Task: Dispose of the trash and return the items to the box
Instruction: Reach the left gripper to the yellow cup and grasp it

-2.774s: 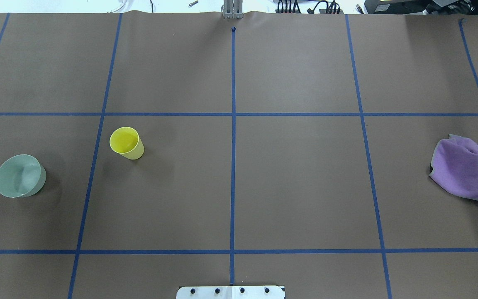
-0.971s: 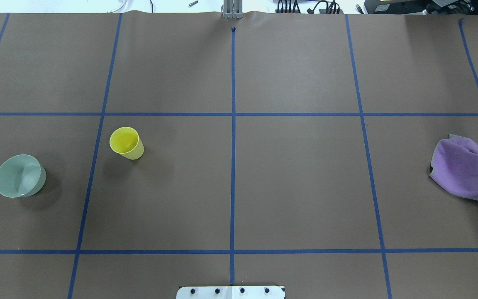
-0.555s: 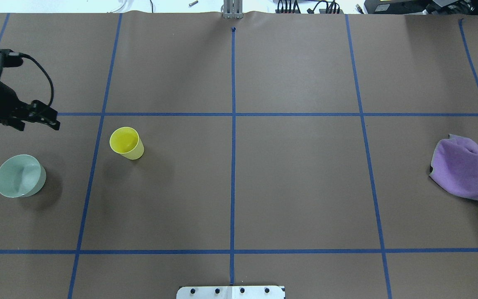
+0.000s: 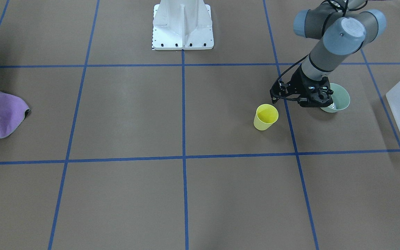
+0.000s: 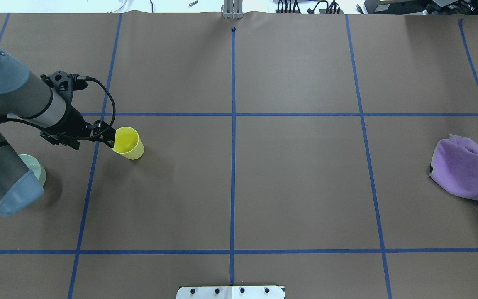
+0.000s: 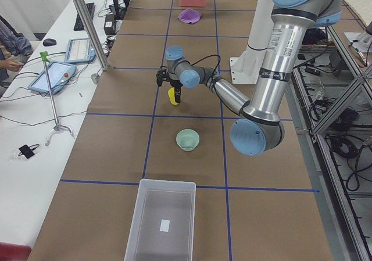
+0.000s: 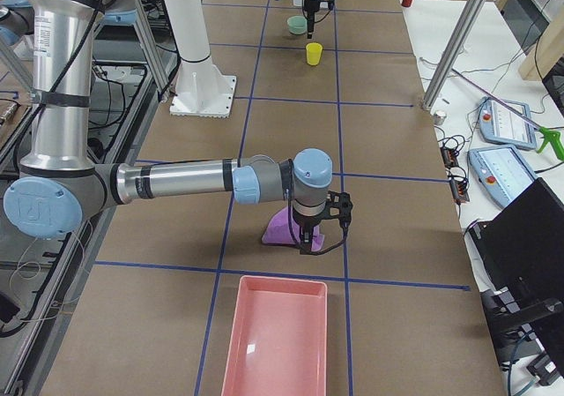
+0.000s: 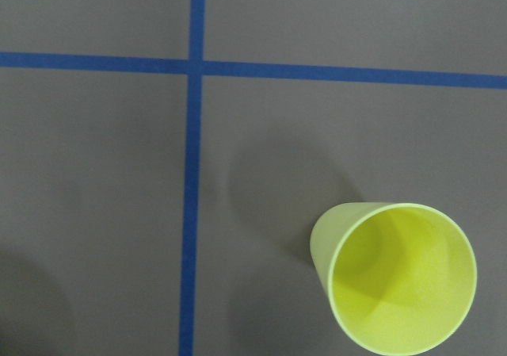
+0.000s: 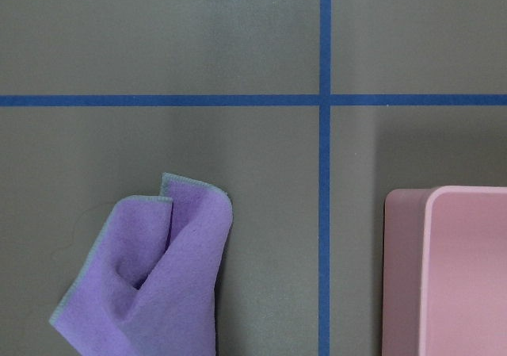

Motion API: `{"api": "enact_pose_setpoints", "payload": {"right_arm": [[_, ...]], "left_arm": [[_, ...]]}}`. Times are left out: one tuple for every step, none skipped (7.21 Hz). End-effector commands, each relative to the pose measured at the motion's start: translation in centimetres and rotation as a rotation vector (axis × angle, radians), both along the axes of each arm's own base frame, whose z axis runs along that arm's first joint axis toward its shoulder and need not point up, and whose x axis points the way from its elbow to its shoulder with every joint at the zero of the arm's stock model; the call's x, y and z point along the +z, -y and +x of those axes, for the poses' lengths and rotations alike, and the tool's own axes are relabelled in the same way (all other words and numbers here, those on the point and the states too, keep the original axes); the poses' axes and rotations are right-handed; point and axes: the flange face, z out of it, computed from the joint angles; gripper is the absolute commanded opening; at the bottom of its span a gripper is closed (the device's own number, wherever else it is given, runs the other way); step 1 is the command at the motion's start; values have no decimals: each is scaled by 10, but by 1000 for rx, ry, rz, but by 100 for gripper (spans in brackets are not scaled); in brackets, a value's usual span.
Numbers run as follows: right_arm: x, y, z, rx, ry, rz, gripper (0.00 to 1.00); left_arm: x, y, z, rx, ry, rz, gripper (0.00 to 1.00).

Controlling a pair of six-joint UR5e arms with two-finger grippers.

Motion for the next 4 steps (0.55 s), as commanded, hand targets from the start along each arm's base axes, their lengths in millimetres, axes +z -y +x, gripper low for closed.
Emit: {"api": "enact_pose_setpoints", "payload": {"right_arm": [[1, -1, 0, -2, 0, -2, 100], [1, -1, 0, -2, 0, -2, 100], [0, -1, 0, -2, 0, 0, 100], [0, -1, 0, 0, 0, -1, 100]], "left_arm": [[0, 21, 23, 2, 12, -11, 94], [10, 25, 27, 2, 26, -25, 92], [10, 31, 31, -12, 37, -19, 86], [11, 31, 32, -15, 40, -22, 59]]}}
